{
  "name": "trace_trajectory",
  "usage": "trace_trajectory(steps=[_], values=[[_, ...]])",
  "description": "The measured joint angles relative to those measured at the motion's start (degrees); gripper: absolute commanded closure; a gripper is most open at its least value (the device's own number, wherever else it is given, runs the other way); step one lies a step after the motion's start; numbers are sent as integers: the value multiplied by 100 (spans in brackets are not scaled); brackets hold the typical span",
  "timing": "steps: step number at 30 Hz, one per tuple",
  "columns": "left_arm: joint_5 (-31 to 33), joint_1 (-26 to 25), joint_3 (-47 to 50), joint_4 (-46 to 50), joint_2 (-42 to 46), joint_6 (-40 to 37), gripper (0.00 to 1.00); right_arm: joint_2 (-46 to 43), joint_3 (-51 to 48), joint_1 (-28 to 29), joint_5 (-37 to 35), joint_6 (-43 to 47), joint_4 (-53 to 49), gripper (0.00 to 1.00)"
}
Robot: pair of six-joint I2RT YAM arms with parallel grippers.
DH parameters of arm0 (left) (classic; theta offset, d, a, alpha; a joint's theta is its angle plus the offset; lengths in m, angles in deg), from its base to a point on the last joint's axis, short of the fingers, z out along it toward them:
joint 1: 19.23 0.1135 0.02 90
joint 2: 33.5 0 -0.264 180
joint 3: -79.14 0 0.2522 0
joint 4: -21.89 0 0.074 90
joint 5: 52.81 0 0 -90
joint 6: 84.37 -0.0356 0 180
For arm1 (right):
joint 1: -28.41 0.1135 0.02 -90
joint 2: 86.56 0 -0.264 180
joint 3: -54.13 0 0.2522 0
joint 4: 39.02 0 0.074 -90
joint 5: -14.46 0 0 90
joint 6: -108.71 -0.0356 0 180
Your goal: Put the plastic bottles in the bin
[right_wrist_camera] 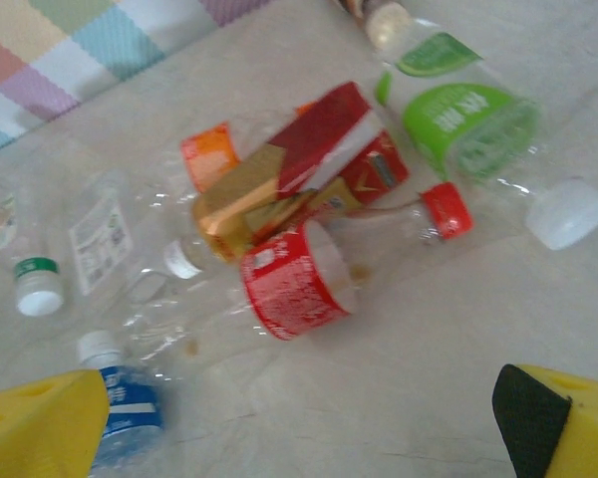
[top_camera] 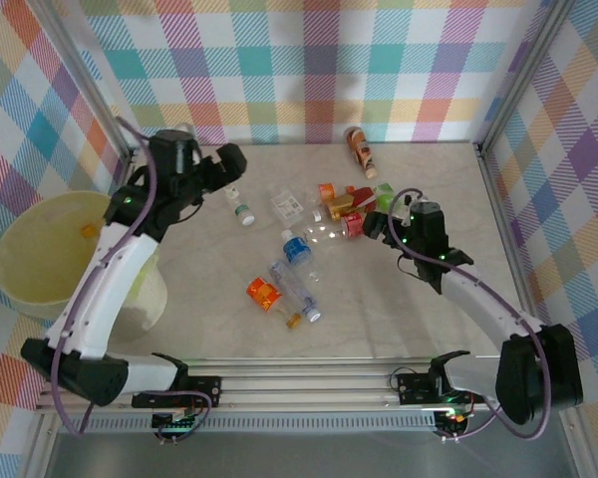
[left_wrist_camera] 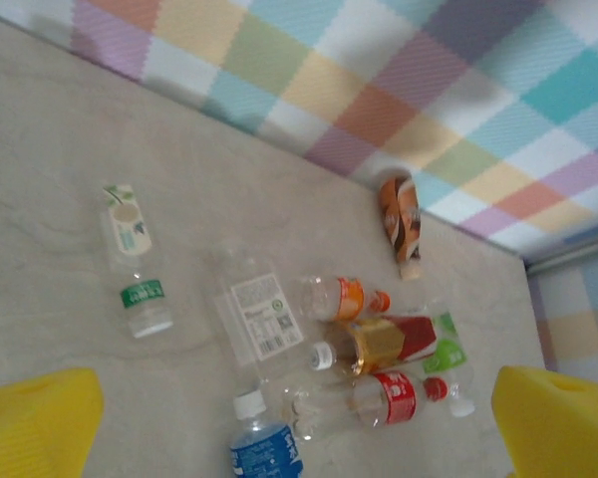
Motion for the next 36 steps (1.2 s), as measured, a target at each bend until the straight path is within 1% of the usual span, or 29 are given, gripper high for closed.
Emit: trace_trajectory(steps=[4, 9, 13, 18, 24, 31, 36], values=[[39, -249, -20, -90, -374, 7, 0, 461, 260, -400, 210, 372, -245, 0], [20, -358, -17, -361, -608, 98, 0, 1110, 804, -772, 262, 691, -417, 0], [44, -363, 107, -518, -614, 184, 0, 1777, 1429, -1029, 256, 962, -612, 0], [219, -363, 348, -592, -553, 214, 0, 2771, 2485, -1329, 597, 1392, -1034, 0], [544, -363, 669, -557, -221, 240, 0, 3713, 3475, -1421, 835, 2046, -1613, 0], [863, -363, 776, -450, 59, 260, 0, 4448, 4334, -1419, 1176, 2730, -2312, 1], [997, -363, 778, -428, 59, 260, 0, 4843, 4725, -1408, 1187, 3003, -2723, 7]])
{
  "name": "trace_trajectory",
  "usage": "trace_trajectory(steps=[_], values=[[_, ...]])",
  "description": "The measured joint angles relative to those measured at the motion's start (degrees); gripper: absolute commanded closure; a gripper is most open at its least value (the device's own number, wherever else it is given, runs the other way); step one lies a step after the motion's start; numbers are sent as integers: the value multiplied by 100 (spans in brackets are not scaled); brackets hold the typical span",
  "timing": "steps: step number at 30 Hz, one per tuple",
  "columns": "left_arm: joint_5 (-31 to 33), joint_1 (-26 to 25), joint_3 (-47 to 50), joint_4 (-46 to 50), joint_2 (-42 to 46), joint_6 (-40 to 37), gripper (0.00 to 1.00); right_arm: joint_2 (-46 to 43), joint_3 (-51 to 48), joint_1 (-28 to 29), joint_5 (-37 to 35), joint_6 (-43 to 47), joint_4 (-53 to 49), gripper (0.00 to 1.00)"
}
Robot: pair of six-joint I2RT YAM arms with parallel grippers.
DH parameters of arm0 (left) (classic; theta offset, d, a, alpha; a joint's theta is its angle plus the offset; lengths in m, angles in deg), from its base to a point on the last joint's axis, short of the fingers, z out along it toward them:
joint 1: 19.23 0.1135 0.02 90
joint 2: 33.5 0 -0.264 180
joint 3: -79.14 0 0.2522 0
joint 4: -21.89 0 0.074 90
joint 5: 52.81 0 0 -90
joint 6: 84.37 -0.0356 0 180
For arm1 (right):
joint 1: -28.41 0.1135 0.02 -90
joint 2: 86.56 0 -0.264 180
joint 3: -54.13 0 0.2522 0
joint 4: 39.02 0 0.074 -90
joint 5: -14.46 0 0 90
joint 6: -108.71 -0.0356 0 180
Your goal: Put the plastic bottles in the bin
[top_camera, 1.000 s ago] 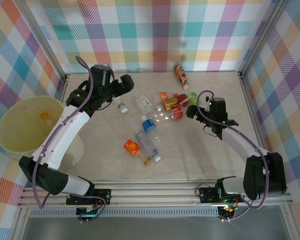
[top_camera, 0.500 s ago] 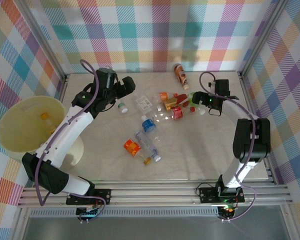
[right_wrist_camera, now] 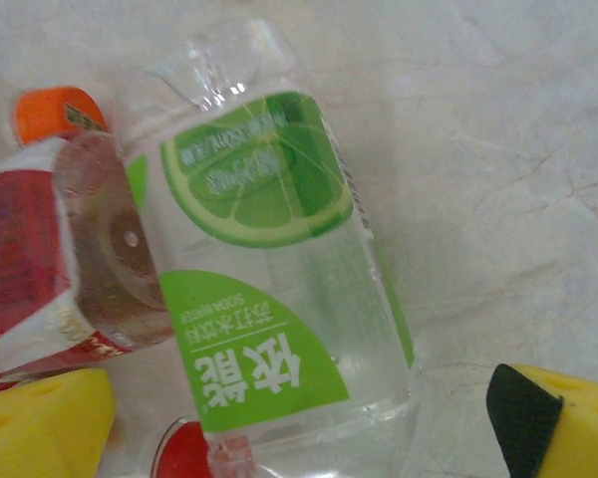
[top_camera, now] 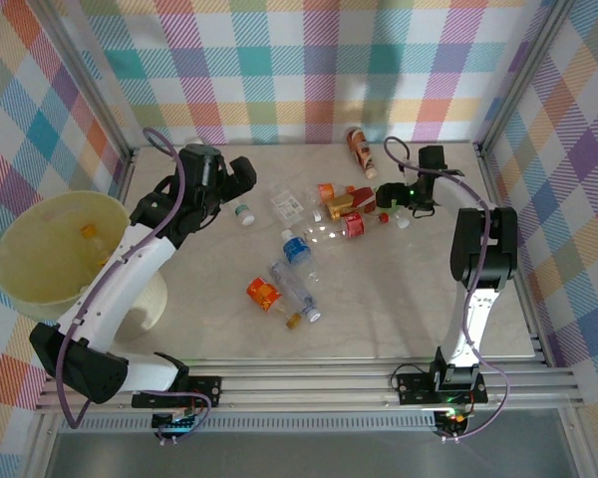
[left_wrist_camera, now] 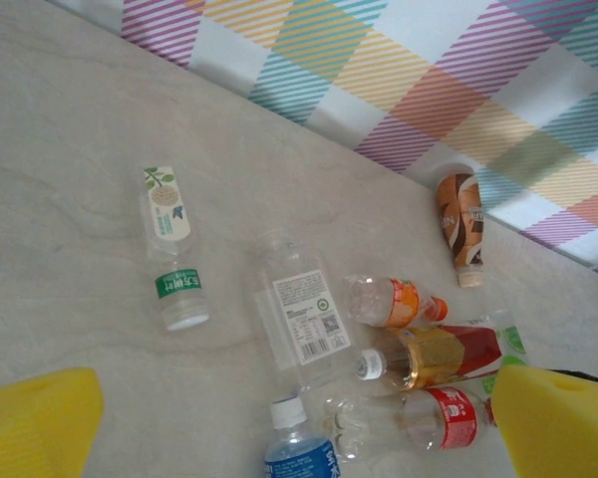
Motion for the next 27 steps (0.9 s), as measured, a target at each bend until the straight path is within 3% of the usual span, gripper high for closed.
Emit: trace_trajectory(steps=[10, 18, 27], values=[[103, 0, 0, 35, -2, 0, 0, 413, 291, 192, -372, 146, -293, 20], [92, 0, 0, 133, -2, 0, 0, 442, 431, 254, -813, 197, -313, 37], [-363, 0, 2, 87, -129, -31, 0, 149, -4, 254, -1390, 11, -87, 47]])
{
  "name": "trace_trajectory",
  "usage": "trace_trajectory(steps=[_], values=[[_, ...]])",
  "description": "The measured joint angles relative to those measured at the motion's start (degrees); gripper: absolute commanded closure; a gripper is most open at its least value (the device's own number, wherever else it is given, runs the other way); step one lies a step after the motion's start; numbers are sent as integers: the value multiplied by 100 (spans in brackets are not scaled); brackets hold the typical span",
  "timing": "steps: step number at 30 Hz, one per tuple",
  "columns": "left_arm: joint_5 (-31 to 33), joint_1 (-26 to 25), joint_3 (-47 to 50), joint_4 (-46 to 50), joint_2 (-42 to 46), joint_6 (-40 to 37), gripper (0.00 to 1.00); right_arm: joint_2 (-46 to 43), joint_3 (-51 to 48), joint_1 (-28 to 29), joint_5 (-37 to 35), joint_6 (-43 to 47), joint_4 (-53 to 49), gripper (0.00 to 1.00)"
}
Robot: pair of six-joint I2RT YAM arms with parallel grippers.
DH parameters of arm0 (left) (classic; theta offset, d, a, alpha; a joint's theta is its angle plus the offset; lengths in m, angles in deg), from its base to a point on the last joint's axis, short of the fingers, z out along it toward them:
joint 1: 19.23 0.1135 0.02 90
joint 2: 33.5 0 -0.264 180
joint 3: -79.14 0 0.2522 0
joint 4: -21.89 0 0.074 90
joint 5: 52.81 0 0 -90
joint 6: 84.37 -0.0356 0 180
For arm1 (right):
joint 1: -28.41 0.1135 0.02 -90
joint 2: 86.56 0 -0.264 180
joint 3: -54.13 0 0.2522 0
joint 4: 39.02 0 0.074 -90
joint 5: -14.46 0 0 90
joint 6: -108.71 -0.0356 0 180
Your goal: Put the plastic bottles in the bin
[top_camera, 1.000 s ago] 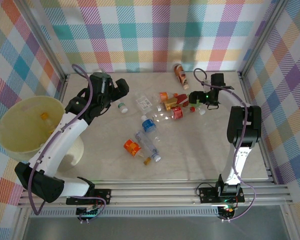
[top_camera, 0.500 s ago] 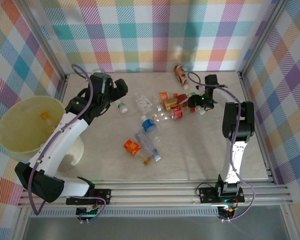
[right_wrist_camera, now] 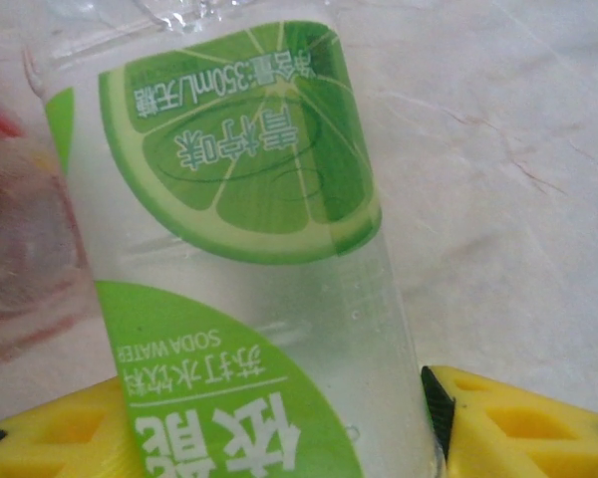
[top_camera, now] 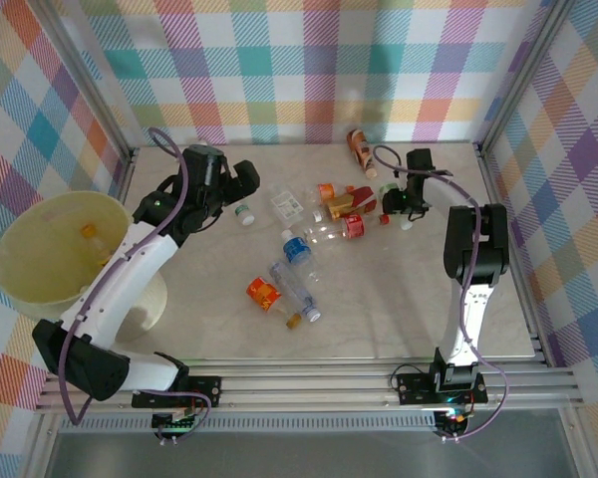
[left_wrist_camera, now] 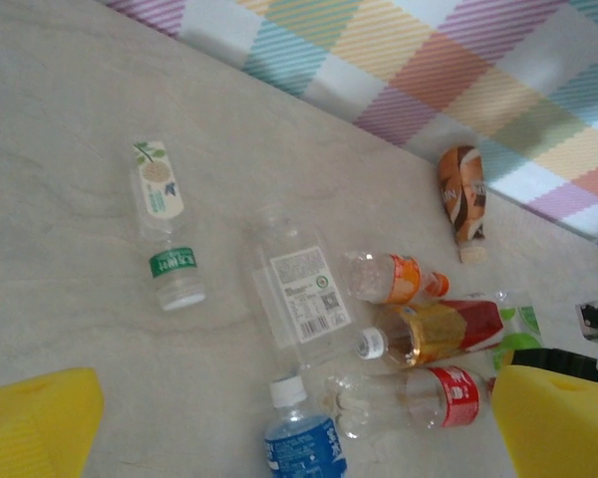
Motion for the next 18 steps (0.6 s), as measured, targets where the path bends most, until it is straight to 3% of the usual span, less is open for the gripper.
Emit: trace_trajectory(steps=[10, 18], values=[[-782, -22, 83, -398, -328, -57, 0, -1200, -1545, -33, -433, -525, 566, 52], [-1270, -247, 240, -820, -669, -50, 0, -2839, -3034, -33, 79, -1071, 1283, 56]])
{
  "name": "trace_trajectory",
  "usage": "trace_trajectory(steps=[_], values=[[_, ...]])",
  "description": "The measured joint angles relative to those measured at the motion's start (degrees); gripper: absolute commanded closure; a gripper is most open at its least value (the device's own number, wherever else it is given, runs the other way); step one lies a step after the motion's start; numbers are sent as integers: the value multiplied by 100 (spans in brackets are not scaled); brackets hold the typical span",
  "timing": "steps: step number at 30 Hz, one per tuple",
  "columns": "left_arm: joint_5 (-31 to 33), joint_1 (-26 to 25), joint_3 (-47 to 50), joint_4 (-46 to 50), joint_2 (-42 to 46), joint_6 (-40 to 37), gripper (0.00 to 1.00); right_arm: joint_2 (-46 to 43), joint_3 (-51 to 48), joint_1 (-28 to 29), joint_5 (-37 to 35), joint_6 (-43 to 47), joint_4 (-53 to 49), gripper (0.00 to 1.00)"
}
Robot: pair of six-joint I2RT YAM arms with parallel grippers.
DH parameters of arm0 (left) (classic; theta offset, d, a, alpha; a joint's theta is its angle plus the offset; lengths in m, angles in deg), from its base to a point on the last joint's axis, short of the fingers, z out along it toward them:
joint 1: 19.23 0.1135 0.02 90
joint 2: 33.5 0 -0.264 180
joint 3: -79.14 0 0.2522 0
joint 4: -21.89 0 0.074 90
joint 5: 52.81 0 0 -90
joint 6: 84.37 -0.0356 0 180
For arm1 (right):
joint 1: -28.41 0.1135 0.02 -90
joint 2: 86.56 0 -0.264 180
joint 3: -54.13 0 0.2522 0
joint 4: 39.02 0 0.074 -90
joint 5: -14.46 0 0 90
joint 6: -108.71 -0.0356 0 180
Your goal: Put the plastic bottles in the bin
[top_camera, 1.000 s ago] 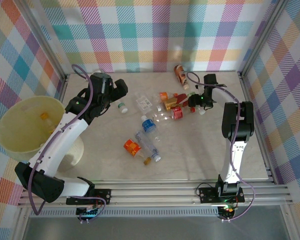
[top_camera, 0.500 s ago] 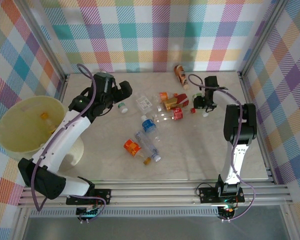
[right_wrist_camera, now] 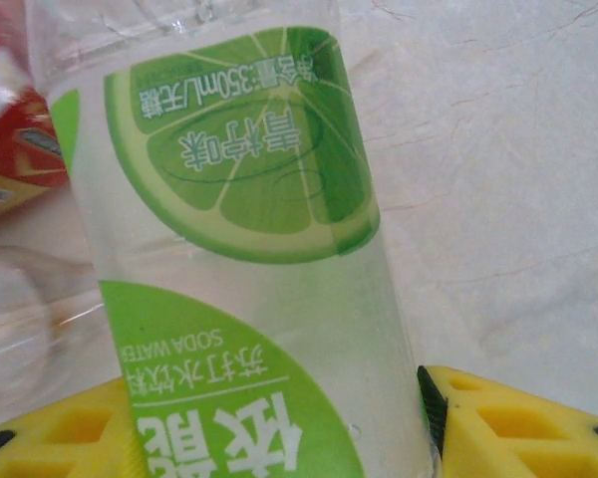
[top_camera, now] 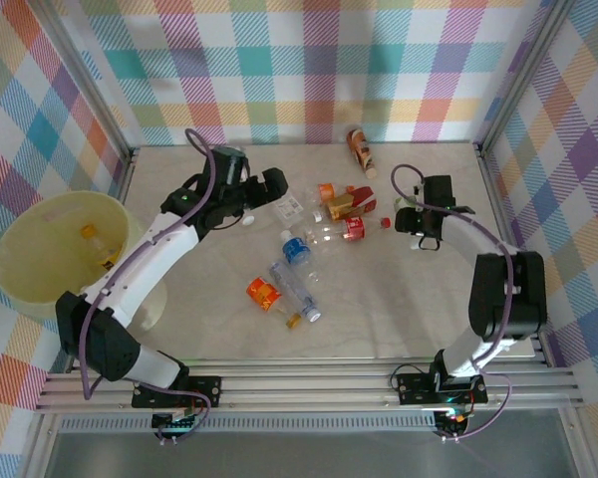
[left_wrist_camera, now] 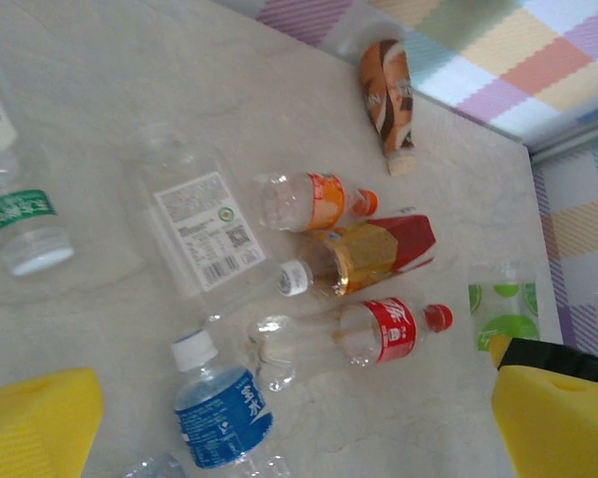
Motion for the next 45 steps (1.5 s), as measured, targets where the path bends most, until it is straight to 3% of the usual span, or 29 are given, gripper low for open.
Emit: trace_trajectory(steps=[7, 15, 32, 36, 45], values=[[-662, -264, 229, -916, -431, 328, 0, -1231, -1071, 55, 1224, -791, 697, 57], [-1259, -588, 243, -1766, -1064, 713, 0, -1814, -1655, 590, 2682, -1309, 1462, 57], [-1165, -1311, -216, -1941, -1856, 1152, 0, -1606, -1714, 1462, 3519, -1405, 2120, 57], [-1106, -1314, -428, -1770, -1987, 1187, 17, -1576, -1681, 1523, 3565, -1405, 2151, 57], [-931, -1410, -721, -1040, -2061, 1106, 42, -1558, -1617, 1543, 3628, -1388, 2216, 55]])
